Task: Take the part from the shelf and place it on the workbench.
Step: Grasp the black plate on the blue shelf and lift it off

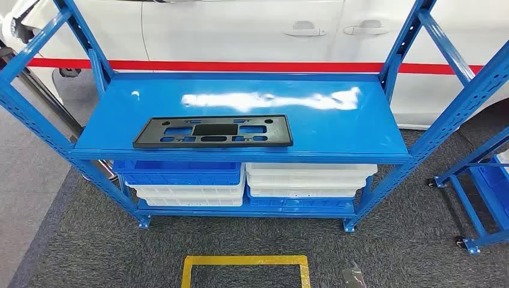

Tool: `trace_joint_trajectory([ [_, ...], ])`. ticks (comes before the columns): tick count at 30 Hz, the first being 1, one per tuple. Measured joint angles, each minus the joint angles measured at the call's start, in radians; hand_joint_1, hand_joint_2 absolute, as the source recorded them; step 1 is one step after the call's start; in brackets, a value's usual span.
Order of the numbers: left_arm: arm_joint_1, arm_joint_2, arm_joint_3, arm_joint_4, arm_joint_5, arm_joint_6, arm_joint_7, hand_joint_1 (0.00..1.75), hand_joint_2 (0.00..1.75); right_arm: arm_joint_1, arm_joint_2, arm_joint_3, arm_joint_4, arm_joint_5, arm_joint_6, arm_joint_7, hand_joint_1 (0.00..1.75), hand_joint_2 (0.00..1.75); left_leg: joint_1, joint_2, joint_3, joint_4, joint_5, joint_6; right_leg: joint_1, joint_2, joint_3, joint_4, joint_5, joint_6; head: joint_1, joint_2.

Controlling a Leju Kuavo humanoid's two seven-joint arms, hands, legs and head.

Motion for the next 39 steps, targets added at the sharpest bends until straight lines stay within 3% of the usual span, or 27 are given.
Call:
trace_joint_trajectory([
  [7, -0.004, 0.0, 0.0, 0.002, -0.033, -0.014, -0.005, 0.0, 0.0, 0.007, 0.0, 0.099, -0.186, 0.098, -0.005, 0.001, 0.0, 1.75, -0.003, 0.0, -0.009, 0.011, -0.001, 0.012, -0.007, 0.0, -0.003, -0.002, 0.007, 0.01, 0.0, 0.0],
  [10, -0.008, 0.0, 0.0, 0.003, -0.051, -0.02, -0.008, 0.0, 0.0, 0.007, 0.0, 0.156, -0.279, 0.148, -0.003, 0.007, 0.0, 1.75, -0.002, 0.002, -0.006, -0.006, 0.013, 0.029, -0.008, -0.001, 0.0, -0.011, 0.011, 0.023, 0.0, 0.0],
  [11, -0.009, 0.0, 0.0, 0.003, -0.057, -0.023, -0.01, 0.0, 0.0, 0.007, 0.0, 0.173, -0.306, 0.163, -0.002, 0.01, 0.0, 1.75, 0.001, 0.004, -0.002, -0.018, 0.022, 0.036, -0.006, -0.001, -0.005, -0.001, 0.0, 0.025, 0.0, 0.0],
  [12, -0.01, 0.0, 0.0, 0.003, -0.062, -0.026, -0.011, 0.0, 0.0, 0.006, 0.0, 0.187, -0.328, 0.176, 0.0, 0.013, 0.0, 1.75, 0.003, 0.006, 0.0, -0.028, 0.03, 0.042, -0.005, 0.0, -0.018, 0.028, -0.022, 0.025, 0.0, 0.0],
  [14, -0.011, 0.0, 0.0, 0.004, -0.073, -0.033, -0.012, 0.0, 0.0, 0.007, 0.0, 0.213, -0.369, 0.202, 0.006, 0.02, 0.0, 1.75, 0.003, 0.008, -0.003, -0.032, 0.036, 0.049, -0.002, 0.0, -0.071, 0.141, -0.086, 0.022, 0.0, 0.0],
  [15, -0.011, 0.0, 0.0, 0.005, -0.079, -0.035, -0.012, 0.0, 0.0, 0.009, 0.001, 0.228, -0.391, 0.216, 0.012, 0.024, 0.0, 1.75, 0.001, 0.008, -0.006, -0.031, 0.037, 0.049, -0.001, 0.0, -0.098, 0.199, -0.108, 0.022, 0.0, 0.0],
  [16, -0.011, 0.0, 0.0, 0.006, -0.087, -0.038, -0.012, 0.0, 0.0, 0.01, 0.0, 0.247, -0.419, 0.233, 0.018, 0.028, 0.0, 1.75, 0.0, 0.009, -0.008, -0.029, 0.037, 0.049, -0.001, 0.0, -0.114, 0.232, -0.112, 0.022, 0.0, 0.0],
  [17, -0.012, 0.0, 0.0, 0.007, -0.095, -0.043, -0.012, 0.0, 0.0, 0.011, -0.002, 0.268, -0.449, 0.251, 0.024, 0.032, 0.0, 1.75, -0.001, 0.008, -0.009, -0.027, 0.036, 0.049, 0.0, 0.0, -0.111, 0.227, -0.096, 0.022, 0.0, 0.0],
  [18, -0.013, 0.0, 0.0, 0.008, -0.103, -0.047, -0.013, 0.0, 0.0, 0.01, -0.005, 0.288, -0.478, 0.268, 0.031, 0.036, 0.0, 1.75, -0.001, 0.008, -0.009, -0.024, 0.034, 0.047, 0.0, 0.0, -0.091, 0.188, -0.065, 0.02, 0.0, 0.0],
  [20, -0.015, 0.0, 0.0, 0.01, -0.118, -0.054, -0.014, 0.0, 0.0, 0.005, -0.01, 0.332, -0.537, 0.302, 0.043, 0.043, 0.0, 1.75, -0.003, 0.008, -0.011, -0.013, 0.028, 0.038, 0.002, -0.001, -0.033, 0.063, -0.008, 0.013, 0.0, 0.0],
  [22, -0.018, 0.0, -0.001, 0.011, -0.133, -0.06, -0.015, 0.0, 0.0, 0.002, -0.012, 0.376, -0.595, 0.335, 0.055, 0.05, 0.0, 1.75, -0.006, 0.007, -0.018, -0.005, 0.023, 0.025, 0.007, 0.001, -0.007, 0.0, 0.006, 0.003, 0.0, 0.0],
  [26, -0.021, -0.001, -0.001, 0.012, -0.16, -0.071, -0.015, 0.0, 0.0, -0.009, -0.032, 0.455, -0.689, 0.407, 0.065, 0.062, 0.0, 1.75, -0.001, 0.008, -0.026, 0.008, 0.011, 0.001, 0.008, 0.002, -0.01, -0.009, 0.011, -0.021, 0.0, 0.0],
  [28, -0.022, -0.001, -0.002, 0.012, -0.173, -0.075, -0.015, 0.0, 0.0, -0.02, -0.061, 0.498, -0.728, 0.456, 0.053, 0.069, 0.0, 1.75, 0.001, 0.007, -0.064, 0.092, -0.042, -0.006, 0.006, -0.001, -0.009, -0.015, 0.015, -0.031, 0.0, 0.0],
  [30, -0.021, -0.002, -0.003, 0.013, -0.187, -0.08, -0.018, 0.0, 0.0, -0.03, -0.103, 0.541, -0.763, 0.502, 0.033, 0.084, 0.0, 1.75, 0.001, 0.007, -0.124, 0.223, -0.101, -0.01, 0.009, -0.004, -0.011, -0.015, 0.016, -0.034, 0.0, 0.0],
  [31, -0.02, -0.002, -0.004, 0.013, -0.195, -0.082, -0.02, 0.0, 0.0, -0.034, -0.126, 0.558, -0.777, 0.515, 0.025, 0.092, 0.0, 1.75, 0.001, 0.007, -0.144, 0.264, -0.11, -0.012, 0.01, -0.005, -0.011, -0.014, 0.016, -0.034, 0.0, 0.0],
  [32, -0.019, -0.003, -0.005, 0.013, -0.202, -0.084, -0.023, 0.0, 0.0, -0.038, -0.15, 0.571, -0.788, 0.517, 0.02, 0.1, 0.0, 1.75, 0.001, 0.007, -0.146, 0.269, -0.098, -0.012, 0.01, -0.006, -0.011, -0.013, 0.015, -0.034, 0.0, 0.0],
  [34, -0.017, -0.005, -0.005, 0.013, -0.215, -0.084, -0.028, 0.0, 0.0, -0.049, -0.2, 0.591, -0.803, 0.488, 0.021, 0.116, 0.0, 1.75, 0.002, 0.007, -0.1, 0.169, -0.031, -0.01, 0.009, -0.007, -0.01, -0.009, 0.014, -0.031, 0.0, 0.0],
  [36, -0.019, -0.007, -0.006, 0.013, -0.229, -0.086, -0.033, 0.0, 0.0, -0.068, -0.252, 0.616, -0.816, 0.453, 0.023, 0.126, 0.0, 1.75, 0.0, 0.005, -0.046, 0.05, 0.013, -0.002, 0.01, -0.006, -0.01, -0.005, 0.012, -0.022, 0.0, 0.0],
  [39, -0.02, -0.009, -0.007, 0.014, -0.247, -0.089, -0.036, 0.0, 0.0, -0.09, -0.319, 0.655, -0.83, 0.478, -0.001, 0.132, 0.0, 1.75, -0.008, -0.002, -0.037, 0.009, 0.02, 0.021, 0.012, -0.008, -0.011, -0.007, 0.016, -0.001, 0.0, 0.0],
])
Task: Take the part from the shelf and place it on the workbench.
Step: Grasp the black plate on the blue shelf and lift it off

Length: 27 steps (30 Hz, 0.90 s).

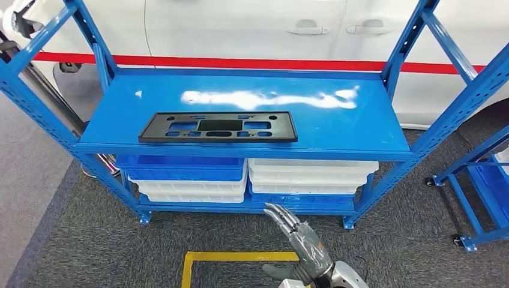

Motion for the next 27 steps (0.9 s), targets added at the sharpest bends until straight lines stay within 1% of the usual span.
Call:
trace_joint_trajectory([
  [1, 0.001, -0.001, -0.001, 0.0, -0.004, -0.001, 0.0, 0.0, 0.0, -0.004, -0.012, 0.009, -0.003, 0.026, -0.012, 0.002, 0.0, 1.75, 0.0, -0.001, 0.0, -0.003, 0.004, 0.008, -0.002, -0.001, 0.0, -0.001, 0.0, 0.006, 0.0, 0.0],
  [2, 0.001, -0.002, -0.001, 0.0, -0.008, -0.001, 0.0, 0.0, 0.0, -0.009, -0.019, 0.017, -0.005, 0.057, -0.025, 0.004, 0.0, 1.75, 0.001, -0.001, 0.001, -0.006, 0.008, 0.017, -0.003, -0.002, -0.003, 0.006, -0.007, 0.011, 0.0, 0.0],
  [3, 0.001, -0.002, -0.002, 0.0, -0.012, -0.003, 0.0, 0.0, 0.0, -0.015, -0.022, 0.023, -0.006, 0.09, -0.038, 0.008, 0.0, 1.75, 0.002, -0.001, 0.001, -0.009, 0.013, 0.025, -0.004, -0.002, -0.014, 0.031, -0.026, 0.014, 0.0, 0.0],
  [4, 0.0, -0.002, -0.002, 0.0, -0.016, -0.004, 0.0, 0.0, 0.0, -0.021, -0.021, 0.028, -0.006, 0.122, -0.05, 0.013, 0.0, 1.75, 0.002, -0.001, 0.001, -0.011, 0.017, 0.031, -0.005, -0.001, -0.034, 0.076, -0.056, 0.015, 0.0, 0.0],
  [6, -0.001, -0.003, -0.002, 0.0, -0.024, -0.008, 0.0, 0.0, 0.0, -0.031, -0.015, 0.039, -0.005, 0.19, -0.072, 0.025, 0.0, 1.75, -0.002, 0.0, -0.004, -0.011, 0.02, 0.038, -0.004, 0.001, -0.093, 0.207, -0.121, 0.015, 0.0, 0.0],
  [7, -0.001, -0.003, -0.002, 0.0, -0.028, -0.01, 0.0, 0.0, 0.0, -0.035, -0.01, 0.045, -0.003, 0.224, -0.082, 0.033, 0.0, 1.75, -0.005, 0.0, -0.005, -0.011, 0.02, 0.039, -0.004, 0.002, -0.116, 0.256, -0.135, 0.014, 0.0, 0.0],
  [8, -0.001, -0.003, -0.003, 0.0, -0.032, -0.012, 0.0, 0.0, 0.0, -0.041, -0.007, 0.051, 0.0, 0.259, -0.092, 0.041, 0.0, 1.75, -0.008, -0.001, -0.006, -0.011, 0.021, 0.04, -0.003, 0.002, -0.123, 0.273, -0.13, 0.012, 0.0, 0.0],
  [9, -0.001, -0.003, -0.003, 0.0, -0.037, -0.014, 0.0, 0.0, 0.0, -0.048, -0.006, 0.057, 0.005, 0.293, -0.102, 0.05, 0.0, 1.75, -0.01, -0.002, -0.005, -0.01, 0.021, 0.04, -0.003, 0.002, -0.112, 0.25, -0.107, 0.009, 0.0, 0.0],
  [10, -0.001, -0.003, -0.003, 0.0, -0.042, -0.015, 0.0, 0.0, 0.0, -0.056, -0.005, 0.063, 0.009, 0.327, -0.112, 0.059, 0.0, 1.75, -0.012, -0.003, -0.003, -0.01, 0.021, 0.04, -0.001, 0.002, -0.084, 0.194, -0.072, 0.003, 0.0, 0.0],
  [11, -0.002, -0.003, -0.003, 0.0, -0.047, -0.017, 0.0, 0.0, 0.0, -0.066, -0.005, 0.068, 0.014, 0.361, -0.123, 0.069, 0.0, 1.75, -0.014, -0.004, -0.002, -0.01, 0.02, 0.04, 0.002, 0.002, -0.05, 0.125, -0.041, -0.006, 0.0, 0.0],
  [12, -0.003, -0.003, -0.003, 0.001, -0.051, -0.019, 0.0, 0.0, 0.0, -0.077, -0.005, 0.073, 0.02, 0.395, -0.134, 0.08, 0.0, 1.75, -0.017, -0.005, -0.003, -0.009, 0.02, 0.038, 0.006, 0.002, -0.021, 0.063, -0.02, -0.013, 0.0, 0.0],
  [13, -0.004, -0.003, -0.003, 0.001, -0.055, -0.021, 0.0, 0.0, 0.0, -0.087, -0.005, 0.077, 0.025, 0.429, -0.146, 0.092, 0.0, 1.75, -0.018, -0.005, -0.005, -0.008, 0.02, 0.035, 0.009, 0.001, -0.002, 0.021, -0.009, -0.019, 0.0, 0.0],
  [14, -0.005, -0.003, -0.003, 0.001, -0.059, -0.024, 0.0, 0.0, 0.0, -0.096, -0.004, 0.08, 0.031, 0.465, -0.157, 0.105, 0.0, 1.75, -0.018, -0.004, -0.007, -0.008, 0.02, 0.03, 0.013, 0.001, 0.005, 0.002, -0.008, -0.022, 0.0, 0.0],
  [15, -0.006, -0.003, -0.003, 0.001, -0.062, -0.028, 0.0, 0.0, 0.0, -0.103, -0.004, 0.082, 0.037, 0.5, -0.167, 0.119, 0.0, 1.75, -0.018, -0.004, -0.008, -0.008, 0.021, 0.025, 0.015, 0.001, 0.005, -0.003, -0.008, -0.022, 0.0, 0.0],
  [17, -0.007, -0.001, -0.002, 0.001, -0.07, -0.033, 0.0, 0.0, 0.0, -0.117, -0.006, 0.087, 0.05, 0.57, -0.186, 0.147, 0.0, 1.75, -0.016, -0.004, -0.011, -0.002, 0.014, 0.013, 0.009, 0.0, 0.008, -0.013, -0.001, -0.027, 0.0, 0.0],
  [18, -0.009, 0.001, -0.002, 0.001, -0.074, -0.036, 0.0, 0.0, 0.0, -0.126, -0.009, 0.091, 0.057, 0.604, -0.196, 0.16, 0.0, 1.75, -0.016, -0.004, -0.019, 0.017, -0.001, 0.007, 0.006, -0.002, 0.01, -0.018, 0.002, -0.03, 0.0, 0.0],
  [19, -0.01, 0.002, -0.002, 0.001, -0.078, -0.039, 0.0, 0.0, 0.0, -0.135, -0.013, 0.095, 0.065, 0.636, -0.205, 0.174, 0.0, 1.75, -0.014, -0.003, -0.036, 0.057, -0.026, 0.001, 0.002, -0.005, 0.012, -0.023, 0.005, -0.033, 0.0, 0.0],
  [21, -0.012, 0.005, -0.002, 0.001, -0.085, -0.048, 0.0, 0.0, 0.0, -0.151, -0.018, 0.104, 0.085, 0.699, -0.224, 0.2, 0.0, 1.75, -0.009, -0.003, -0.091, 0.176, -0.088, -0.01, 0.002, -0.01, 0.012, -0.024, 0.006, -0.035, 0.0, 0.0],
  [22, -0.012, 0.007, -0.002, 0.002, -0.089, -0.053, 0.0, 0.0, 0.0, -0.158, -0.019, 0.109, 0.1, 0.731, -0.232, 0.214, 0.0, 1.75, -0.006, -0.003, -0.115, 0.227, -0.105, -0.015, 0.001, -0.011, 0.011, -0.024, 0.005, -0.035, 0.0, 0.0],
  [23, -0.012, 0.009, -0.002, 0.002, -0.093, -0.06, -0.001, 0.0, 0.0, -0.166, -0.02, 0.114, 0.116, 0.762, -0.24, 0.227, 0.0, 1.75, -0.004, -0.003, -0.127, 0.249, -0.102, -0.019, 0.0, -0.012, 0.012, -0.023, 0.003, -0.034, 0.0, 0.0],
  [24, -0.013, 0.012, -0.002, 0.002, -0.097, -0.068, -0.001, 0.0, 0.0, -0.175, -0.02, 0.119, 0.132, 0.791, -0.248, 0.239, 0.0, 1.75, -0.001, -0.003, -0.12, 0.234, -0.082, -0.022, -0.002, -0.013, 0.012, -0.022, 0.0, -0.032, 0.0, 0.0],
  [25, -0.013, 0.015, -0.001, 0.002, -0.101, -0.078, -0.002, 0.0, 0.0, -0.185, -0.02, 0.124, 0.146, 0.818, -0.257, 0.25, 0.0, 1.75, 0.001, -0.002, -0.095, 0.183, -0.048, -0.024, -0.004, -0.013, 0.014, -0.021, -0.004, -0.028, 0.0, 0.0],
  [26, -0.014, 0.017, -0.001, 0.001, -0.105, -0.088, -0.002, 0.0, 0.0, -0.195, -0.02, 0.129, 0.158, 0.84, -0.265, 0.26, 0.0, 1.75, 0.003, -0.002, -0.062, 0.115, -0.017, -0.025, -0.007, -0.014, 0.017, -0.018, -0.008, -0.022, 0.0, 0.0],
  [27, -0.017, 0.019, -0.001, 0.002, -0.111, -0.099, -0.003, 0.0, 0.0, -0.205, -0.02, 0.132, 0.167, 0.857, -0.273, 0.267, 0.0, 1.75, 0.002, -0.003, -0.033, 0.054, 0.002, -0.023, -0.007, -0.014, 0.019, -0.014, -0.012, -0.016, 0.0, 0.0],
])
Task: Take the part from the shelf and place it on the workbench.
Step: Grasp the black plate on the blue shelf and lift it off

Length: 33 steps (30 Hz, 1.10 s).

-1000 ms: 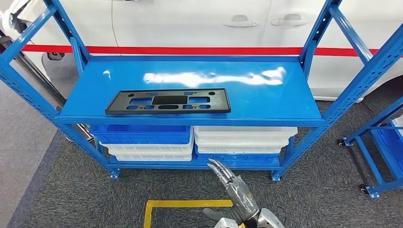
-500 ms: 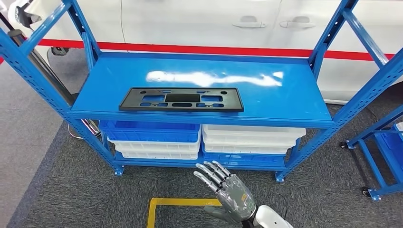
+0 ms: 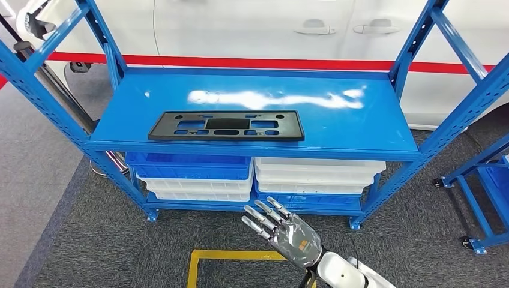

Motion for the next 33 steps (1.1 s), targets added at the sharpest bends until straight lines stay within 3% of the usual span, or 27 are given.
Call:
trace_joint_trajectory([
  [2, -0.004, 0.002, 0.0, 0.0, -0.011, -0.02, 0.001, 0.0, 0.0, -0.017, 0.0, 0.006, 0.014, 0.021, -0.016, 0.007, 0.0, 1.75, -0.003, -0.004, 0.027, -0.062, 0.006, 0.015, 0.002, 0.0, 0.005, 0.003, -0.004, 0.014, 0.0, 0.0],
  [5, -0.006, 0.004, 0.001, 0.0, -0.019, -0.035, 0.002, 0.0, 0.0, -0.028, 0.0, 0.012, 0.026, 0.027, -0.026, 0.007, 0.0, 1.75, -0.005, -0.008, 0.028, -0.067, 0.001, 0.039, 0.001, 0.002, 0.011, 0.012, 0.003, 0.028, 0.0, 0.0],
  [12, -0.007, 0.004, 0.001, 0.0, -0.02, -0.038, 0.003, 0.0, 0.0, -0.03, 0.0, 0.015, 0.031, 0.029, -0.027, 0.008, 0.0, 1.75, -0.003, -0.012, 0.04, -0.07, 0.001, 0.049, -0.001, 0.003, 0.008, 0.021, 0.001, 0.032, 0.0, 0.0],
  [13, -0.008, 0.004, 0.001, 0.0, -0.021, -0.039, 0.003, 0.0, 0.0, -0.033, 0.001, 0.017, 0.034, 0.03, -0.028, 0.008, 0.0, 1.75, -0.003, -0.015, 0.047, -0.071, 0.001, 0.053, -0.002, 0.004, -0.008, 0.051, -0.013, 0.032, 0.0, 0.0],
  [14, -0.008, 0.004, 0.001, 0.0, -0.023, -0.039, 0.003, 0.0, 0.0, -0.036, 0.002, 0.02, 0.041, 0.03, -0.029, 0.008, 0.0, 1.75, -0.005, -0.019, 0.061, -0.072, -0.007, 0.059, -0.002, 0.006, -0.06, 0.123, -0.033, 0.031, 0.0, 0.0],
  [15, -0.008, 0.005, 0.001, 0.0, -0.025, -0.04, 0.004, 0.0, 0.0, -0.039, 0.003, 0.024, 0.048, 0.024, -0.03, 0.005, 0.0, 1.75, -0.01, -0.024, 0.081, -0.073, -0.022, 0.063, 0.002, 0.008, -0.1, 0.154, -0.026, 0.023, 0.0, 0.0],
  [17, -0.009, 0.004, 0.002, 0.002, -0.027, -0.042, 0.004, 0.0, 0.0, -0.044, 0.005, 0.031, 0.063, 0.006, -0.032, -0.002, 0.0, 1.75, -0.02, -0.032, 0.125, -0.076, -0.058, 0.065, 0.019, 0.01, -0.155, 0.143, 0.039, -0.007, 0.0, 0.0],
  [18, -0.01, 0.003, 0.002, 0.004, -0.028, -0.044, 0.005, 0.0, 0.0, -0.047, 0.007, 0.033, 0.068, -0.004, -0.032, -0.006, 0.0, 1.75, -0.022, -0.035, 0.139, -0.078, -0.071, 0.062, 0.029, 0.01, -0.137, 0.076, 0.077, -0.023, 0.0, 0.0],
  [19, -0.012, 0.002, 0.002, 0.005, -0.028, -0.047, 0.006, 0.0, 0.0, -0.05, 0.008, 0.034, 0.072, -0.009, -0.033, -0.008, 0.0, 1.75, -0.021, -0.035, 0.145, -0.084, -0.079, 0.058, 0.034, 0.009, -0.127, 0.047, 0.091, -0.031, 0.001, 0.0],
  [22, -0.014, 0.004, 0.002, 0.007, -0.031, -0.053, 0.011, 0.0, 0.0, -0.056, 0.01, 0.037, 0.082, -0.024, -0.035, -0.011, 0.0, 1.75, -0.019, -0.026, 0.16, -0.075, -0.07, 0.04, 0.036, 0.007, -0.09, 0.008, 0.075, -0.039, 0.002, 0.0],
  [23, -0.015, 0.004, 0.002, 0.007, -0.033, -0.055, 0.011, 0.0, 0.0, -0.058, 0.008, 0.038, 0.084, -0.029, -0.035, -0.012, 0.0, 1.75, -0.02, -0.021, 0.153, -0.044, -0.059, 0.034, 0.033, 0.006, -0.07, -0.007, 0.07, -0.042, 0.002, 0.0],
  [25, -0.018, 0.006, 0.002, 0.007, -0.035, -0.057, 0.012, 0.0, 0.0, -0.063, 0.002, 0.039, 0.088, -0.039, -0.036, -0.012, 0.0, 1.75, -0.018, -0.015, 0.089, 0.063, -0.061, 0.022, 0.026, 0.001, -0.03, -0.029, 0.056, -0.045, 0.002, 0.0],
  [27, -0.017, 0.007, 0.002, 0.007, -0.036, -0.058, 0.012, 0.0, 0.0, -0.066, -0.001, 0.04, 0.093, -0.049, -0.036, -0.013, 0.0, 1.75, -0.014, -0.012, 0.001, 0.165, -0.111, 0.01, 0.023, -0.001, 0.001, -0.037, 0.034, -0.044, 0.002, 0.0],
  [29, -0.012, 0.009, 0.003, 0.007, -0.038, -0.058, 0.012, 0.0, 0.0, -0.065, -0.001, 0.042, 0.098, -0.056, -0.036, -0.013, 0.0, 1.75, -0.011, -0.01, -0.057, 0.18, -0.163, 0.003, 0.019, 0.0, 0.035, -0.038, 0.007, -0.038, 0.002, 0.0],
  [30, -0.01, 0.01, 0.003, 0.007, -0.04, -0.058, 0.012, 0.0, 0.0, -0.065, -0.001, 0.043, 0.101, -0.059, -0.036, -0.013, 0.0, 1.75, -0.009, -0.01, -0.07, 0.152, -0.159, 0.001, 0.016, 0.0, 0.054, -0.038, -0.008, -0.034, 0.002, 0.0],
  [31, -0.009, 0.011, 0.003, 0.007, -0.042, -0.058, 0.012, 0.0, 0.0, -0.065, -0.001, 0.043, 0.103, -0.062, -0.036, -0.013, 0.0, 1.75, -0.007, -0.009, -0.074, 0.104, -0.121, -0.001, 0.014, 0.0, 0.075, -0.038, -0.024, -0.03, 0.002, 0.0],
  [33, -0.006, 0.011, 0.003, 0.008, -0.046, -0.058, 0.011, 0.0, 0.0, -0.066, -0.001, 0.043, 0.108, -0.065, -0.036, -0.013, 0.0, 1.75, -0.005, -0.007, -0.077, -0.006, 0.019, 0.003, 0.014, 0.001, 0.106, -0.034, -0.055, -0.019, 0.002, 0.0],
])
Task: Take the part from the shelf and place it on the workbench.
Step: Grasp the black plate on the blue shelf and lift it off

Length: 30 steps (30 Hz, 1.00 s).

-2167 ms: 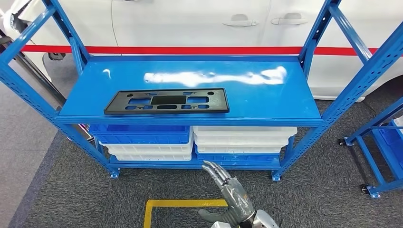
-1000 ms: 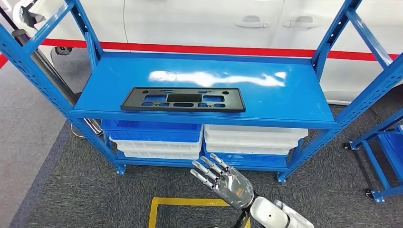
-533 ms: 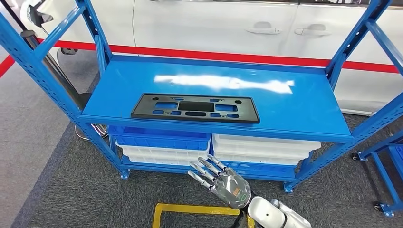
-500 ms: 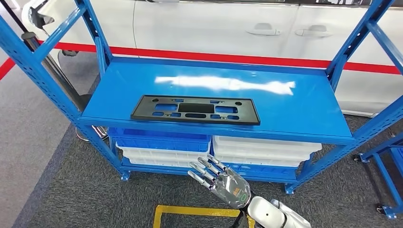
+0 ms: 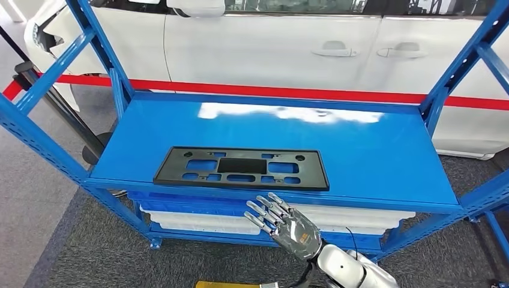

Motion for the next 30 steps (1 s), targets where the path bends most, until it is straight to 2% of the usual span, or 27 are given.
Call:
trace_joint_trajectory([
  [1, 0.002, 0.0, 0.0, 0.0, -0.001, 0.0, 0.0, 0.0, 0.0, -0.001, 0.0, 0.0, 0.002, -0.002, 0.0, 0.0, 0.0, 1.75, -0.002, 0.0, 0.0, -0.034, 0.054, 0.007, 0.002, 0.001, 0.01, 0.002, -0.016, 0.007, 0.0, 0.0],
  [2, 0.003, 0.0, 0.0, 0.001, -0.001, 0.0, 0.0, 0.0, 0.0, -0.002, 0.0, 0.001, 0.003, -0.004, 0.0, 0.0, 0.0, 1.75, -0.003, 0.001, -0.001, -0.051, 0.083, 0.018, 0.003, 0.002, 0.017, 0.006, -0.025, 0.014, 0.0, 0.0],
  [4, 0.002, 0.0, 0.0, 0.001, -0.002, 0.0, 0.001, 0.0, 0.0, -0.005, 0.0, 0.0, 0.003, -0.008, -0.001, -0.001, 0.0, 1.75, -0.004, -0.002, 0.014, -0.054, 0.076, 0.04, 0.003, 0.006, 0.019, 0.028, -0.025, 0.028, 0.0, 0.0],
  [5, -0.001, 0.0, 0.0, 0.001, -0.004, 0.0, 0.001, 0.0, 0.0, -0.006, 0.0, -0.001, 0.003, -0.01, -0.001, -0.001, 0.0, 1.75, -0.002, -0.003, 0.026, -0.057, 0.071, 0.048, 0.001, 0.008, 0.009, 0.059, -0.013, 0.032, 0.0, 0.0],
  [7, -0.007, -0.001, 0.0, 0.001, -0.007, -0.001, 0.0, 0.0, 0.0, -0.008, 0.003, -0.002, 0.005, -0.015, -0.001, -0.001, 0.0, 1.75, 0.001, -0.008, 0.052, -0.064, 0.059, 0.06, -0.002, 0.011, -0.053, 0.164, -0.01, 0.037, 0.0, 0.0],
  [8, -0.009, -0.001, 0.0, 0.001, -0.009, -0.002, 0.0, 0.0, 0.0, -0.008, 0.006, -0.002, 0.007, -0.019, -0.001, -0.003, 0.0, 1.75, 0.001, -0.01, 0.063, -0.066, 0.05, 0.064, -0.004, 0.011, -0.096, 0.222, -0.028, 0.039, 0.0, 0.0],
  [9, -0.01, -0.001, 0.0, 0.001, -0.011, -0.002, 0.0, 0.0, 0.0, -0.008, 0.01, -0.003, 0.01, -0.024, -0.002, -0.005, 0.0, 1.75, 0.001, -0.013, 0.074, -0.068, 0.041, 0.065, -0.005, 0.011, -0.14, 0.268, -0.061, 0.04, 0.0, 0.0],
  [10, -0.01, 0.0, 0.0, 0.001, -0.012, -0.004, 0.0, 0.0, 0.0, -0.008, 0.013, -0.003, 0.012, -0.03, -0.002, -0.008, 0.0, 1.75, 0.001, -0.016, 0.086, -0.068, 0.031, 0.065, -0.007, 0.011, -0.176, 0.295, -0.098, 0.041, 0.0, 0.0],
  [11, -0.01, 0.0, 0.0, 0.001, -0.013, -0.004, 0.0, 0.0, 0.0, -0.008, 0.015, -0.003, 0.015, -0.035, -0.002, -0.01, 0.0, 1.75, 0.001, -0.019, 0.099, -0.069, 0.019, 0.065, -0.008, 0.011, -0.201, 0.299, -0.124, 0.042, 0.0, 0.0],
  [12, -0.01, 0.0, 0.0, 0.002, -0.014, -0.004, 0.0, 0.0, 0.0, -0.008, 0.016, -0.004, 0.017, -0.041, -0.002, -0.011, 0.0, 1.75, 0.0, -0.021, 0.115, -0.069, 0.008, 0.064, -0.008, 0.011, -0.213, 0.277, -0.125, 0.04, 0.0, 0.0],
  [13, -0.01, 0.0, 0.0, 0.002, -0.016, -0.005, 0.0, 0.0, 0.0, -0.008, 0.016, -0.005, 0.019, -0.045, -0.002, -0.012, 0.0, 1.75, -0.001, -0.022, 0.132, -0.069, -0.005, 0.063, -0.008, 0.011, -0.215, 0.234, -0.094, 0.037, 0.0, 0.0],
  [15, -0.009, -0.002, 0.0, 0.002, -0.019, -0.006, 0.0, 0.0, 0.0, -0.01, 0.016, -0.007, 0.023, -0.053, -0.002, -0.012, 0.0, 1.75, -0.003, -0.024, 0.158, -0.069, -0.029, 0.058, -0.001, 0.008, -0.209, 0.121, 0.035, 0.02, 0.0, 0.0],
  [16, -0.009, -0.004, 0.0, 0.003, -0.02, -0.006, 0.001, 0.0, 0.0, -0.011, 0.017, -0.008, 0.025, -0.057, -0.002, -0.014, 0.0, 1.75, -0.005, -0.025, 0.165, -0.068, -0.04, 0.052, 0.003, 0.008, -0.207, 0.082, 0.09, 0.012, 0.0, 0.0],
  [17, -0.009, -0.005, 0.0, 0.004, -0.021, -0.007, 0.002, 0.0, 0.0, -0.013, 0.018, -0.009, 0.026, -0.062, -0.003, -0.015, 0.0, 1.75, -0.006, -0.026, 0.171, -0.067, -0.047, 0.045, 0.007, 0.008, -0.206, 0.061, 0.124, 0.005, 0.001, 0.0],
  [20, -0.011, -0.006, 0.0, 0.004, -0.023, -0.007, 0.0, 0.0, 0.0, -0.027, 0.024, -0.012, 0.027, -0.076, -0.004, -0.019, 0.0, 1.75, -0.007, -0.017, 0.179, -0.048, -0.053, 0.025, 0.007, 0.009, -0.188, 0.042, 0.128, -0.004, 0.001, 0.0],
  [21, -0.013, -0.006, 0.0, 0.004, -0.024, -0.007, -0.001, 0.0, 0.0, -0.031, 0.024, -0.013, 0.028, -0.081, -0.003, -0.019, 0.0, 1.75, -0.007, -0.012, 0.168, -0.023, -0.06, 0.019, 0.005, 0.008, -0.178, 0.035, 0.125, -0.008, 0.001, 0.0],
  [23, -0.017, -0.007, 0.0, 0.004, -0.028, -0.007, -0.003, 0.0, 0.0, -0.035, 0.018, -0.014, 0.029, -0.091, -0.002, -0.019, 0.0, 1.75, -0.005, -0.006, 0.121, 0.066, -0.105, 0.008, 0.003, 0.003, -0.164, 0.027, 0.119, -0.017, 0.001, 0.0],
  [25, -0.017, -0.007, 0.0, 0.004, -0.032, -0.007, -0.002, 0.0, 0.0, -0.039, 0.012, -0.014, 0.032, -0.099, 0.004, -0.019, 0.02, 1.75, -0.004, -0.004, 0.051, 0.168, -0.156, -0.001, 0.004, 0.001, -0.16, 0.027, 0.111, -0.021, 0.001, 0.0],
  [26, -0.015, -0.007, 0.0, 0.004, -0.034, -0.007, -0.002, 0.0, 0.0, -0.043, 0.011, -0.014, 0.033, -0.102, 0.012, -0.018, 0.44, 1.75, -0.004, -0.004, 0.028, 0.19, -0.16, -0.003, 0.004, 0.002, -0.157, 0.028, 0.107, -0.021, 0.001, 0.0],
  [27, -0.014, -0.007, 0.0, 0.004, -0.035, -0.007, -0.002, 0.0, 0.0, -0.047, 0.01, -0.014, 0.035, -0.104, 0.024, -0.016, 0.88, 1.75, -0.004, -0.003, 0.021, 0.178, -0.141, -0.004, 0.004, 0.003, -0.153, 0.029, 0.103, -0.02, 0.001, 0.0],
  [29, -0.015, -0.007, 0.0, 0.004, -0.039, -0.008, -0.003, 0.0, 0.0, -0.06, 0.01, -0.014, 0.04, -0.104, 0.05, -0.007, 1.73, 1.75, -0.003, -0.004, 0.052, 0.065, -0.055, -0.002, 0.002, 0.005, -0.144, 0.033, 0.094, -0.015, 0.001, 0.0],
  [30, -0.016, -0.007, 0.0, 0.004, -0.041, -0.009, -0.003, 0.0, 0.0, -0.067, 0.01, -0.015, 0.044, -0.102, 0.062, -0.002, 1.75, 1.75, -0.003, -0.005, 0.071, 0.005, -0.025, 0.001, 0.003, 0.005, -0.14, 0.036, 0.09, -0.011, 0.001, 0.0],
])
